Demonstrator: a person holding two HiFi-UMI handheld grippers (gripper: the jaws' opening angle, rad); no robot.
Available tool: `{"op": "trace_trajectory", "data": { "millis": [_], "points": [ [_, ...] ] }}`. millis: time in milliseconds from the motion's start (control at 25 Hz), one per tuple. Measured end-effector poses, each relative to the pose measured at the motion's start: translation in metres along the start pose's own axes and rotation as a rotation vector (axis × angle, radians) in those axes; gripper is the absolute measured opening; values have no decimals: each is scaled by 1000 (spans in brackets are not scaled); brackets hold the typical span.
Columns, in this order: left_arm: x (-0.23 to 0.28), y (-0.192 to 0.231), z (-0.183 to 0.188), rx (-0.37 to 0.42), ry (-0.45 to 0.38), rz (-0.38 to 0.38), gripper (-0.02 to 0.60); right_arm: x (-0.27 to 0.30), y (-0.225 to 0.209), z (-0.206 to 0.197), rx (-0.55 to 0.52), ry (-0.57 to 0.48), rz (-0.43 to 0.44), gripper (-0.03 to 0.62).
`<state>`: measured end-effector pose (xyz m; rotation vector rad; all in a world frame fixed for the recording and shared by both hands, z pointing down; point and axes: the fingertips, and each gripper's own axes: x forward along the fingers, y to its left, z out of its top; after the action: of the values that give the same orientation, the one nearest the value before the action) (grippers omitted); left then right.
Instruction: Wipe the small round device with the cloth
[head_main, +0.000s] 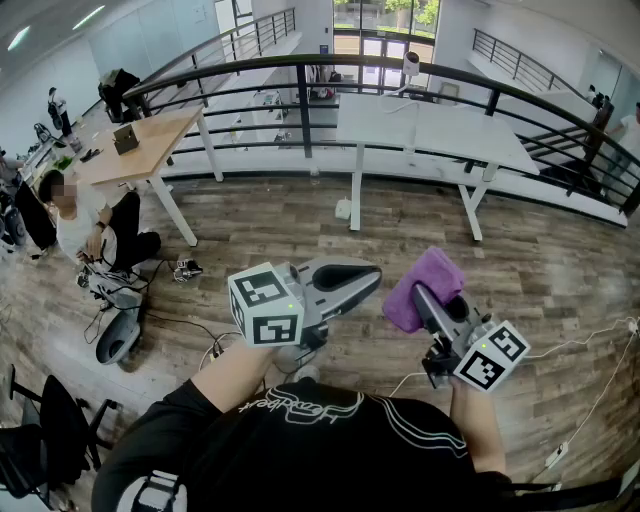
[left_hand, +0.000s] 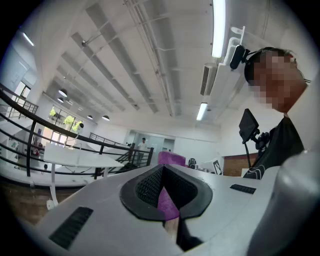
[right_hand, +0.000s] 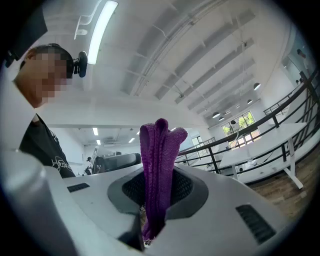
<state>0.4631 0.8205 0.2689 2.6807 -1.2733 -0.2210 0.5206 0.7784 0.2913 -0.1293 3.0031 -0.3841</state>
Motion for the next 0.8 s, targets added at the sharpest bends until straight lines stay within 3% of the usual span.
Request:
{"op": "trace_trajectory", "data": {
  "millis": [800],
  "points": [
    [5, 18, 1, -18, -6, -11, 6, 4, -17, -4, -22, 25, -43, 61]
  ]
}}
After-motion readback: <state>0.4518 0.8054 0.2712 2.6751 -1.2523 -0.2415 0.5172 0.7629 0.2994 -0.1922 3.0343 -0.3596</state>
